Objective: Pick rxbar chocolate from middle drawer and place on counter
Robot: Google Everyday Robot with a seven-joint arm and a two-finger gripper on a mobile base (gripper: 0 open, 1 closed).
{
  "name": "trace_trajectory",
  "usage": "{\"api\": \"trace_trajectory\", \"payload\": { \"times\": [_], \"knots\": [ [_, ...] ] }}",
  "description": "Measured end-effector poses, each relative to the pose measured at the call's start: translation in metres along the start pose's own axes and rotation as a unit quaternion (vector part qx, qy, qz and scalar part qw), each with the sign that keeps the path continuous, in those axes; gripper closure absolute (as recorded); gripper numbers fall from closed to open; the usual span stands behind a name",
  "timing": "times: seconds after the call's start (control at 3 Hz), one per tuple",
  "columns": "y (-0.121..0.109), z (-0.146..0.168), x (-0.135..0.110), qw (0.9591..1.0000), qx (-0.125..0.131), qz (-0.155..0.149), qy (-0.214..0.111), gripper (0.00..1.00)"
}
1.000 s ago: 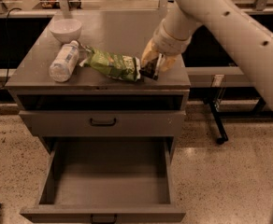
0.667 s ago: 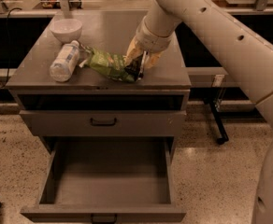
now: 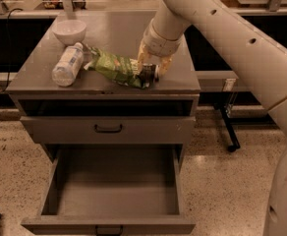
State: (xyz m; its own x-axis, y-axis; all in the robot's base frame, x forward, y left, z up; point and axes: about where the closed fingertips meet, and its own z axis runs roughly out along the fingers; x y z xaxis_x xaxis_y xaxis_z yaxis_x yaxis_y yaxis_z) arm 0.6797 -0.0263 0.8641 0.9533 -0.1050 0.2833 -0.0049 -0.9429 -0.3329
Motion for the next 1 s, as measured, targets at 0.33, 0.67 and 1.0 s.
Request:
{"api": "trace_trajectory", "payload": {
  "times": [0.33,0.67,1.0],
  "knots": [
    [0.000,0.003,0.000,1.0000,0.000,0.000,-0.001,0.00],
    [0.004,-0.001,0.000,0.9999,0.008,0.013,-0.001,0.00],
    [0.018,-0.024,0.007,0.9971,0.038,0.064,0.015,0.00]
  ]
}}
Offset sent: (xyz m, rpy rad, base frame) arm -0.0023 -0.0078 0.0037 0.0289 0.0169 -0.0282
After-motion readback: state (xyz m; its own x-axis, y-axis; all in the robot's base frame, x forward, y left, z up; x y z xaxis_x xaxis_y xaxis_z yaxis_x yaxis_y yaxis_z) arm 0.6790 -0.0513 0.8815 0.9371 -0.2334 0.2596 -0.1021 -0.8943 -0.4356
